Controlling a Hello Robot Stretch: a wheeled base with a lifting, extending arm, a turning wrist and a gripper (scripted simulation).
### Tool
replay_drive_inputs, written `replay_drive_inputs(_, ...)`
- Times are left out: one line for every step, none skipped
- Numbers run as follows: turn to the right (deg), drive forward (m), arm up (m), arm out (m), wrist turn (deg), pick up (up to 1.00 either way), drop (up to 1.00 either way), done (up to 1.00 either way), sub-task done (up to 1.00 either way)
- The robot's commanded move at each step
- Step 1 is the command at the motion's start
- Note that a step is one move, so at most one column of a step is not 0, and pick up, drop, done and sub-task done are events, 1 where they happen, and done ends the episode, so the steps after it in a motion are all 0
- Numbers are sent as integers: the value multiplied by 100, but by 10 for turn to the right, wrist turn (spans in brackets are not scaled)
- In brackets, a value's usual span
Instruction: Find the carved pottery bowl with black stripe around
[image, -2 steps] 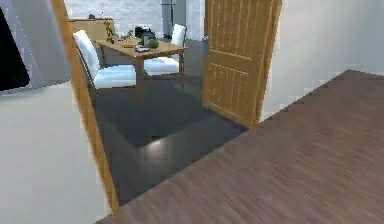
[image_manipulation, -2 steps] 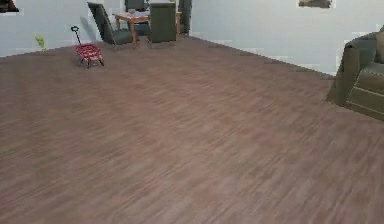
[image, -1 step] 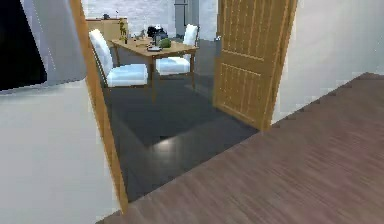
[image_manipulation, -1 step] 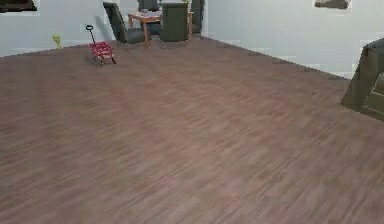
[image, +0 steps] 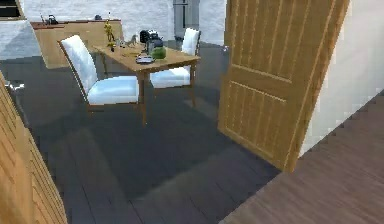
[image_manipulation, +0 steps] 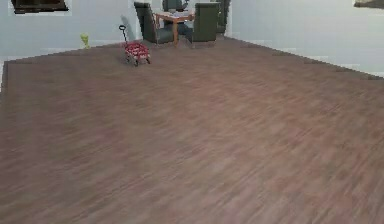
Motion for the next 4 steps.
replay_drive_inputs(-180, 0, 0, 0, 0, 0, 0, 0, 0)
replay_drive_inputs(0, 100, 0, 0, 0, 0, 0, 0, 0)
replay_drive_inputs(-30, 0, 0, 0, 0, 0, 0, 0, 0)
replay_drive_inputs(0, 25, 0, 0, 0, 0, 0, 0, 0)
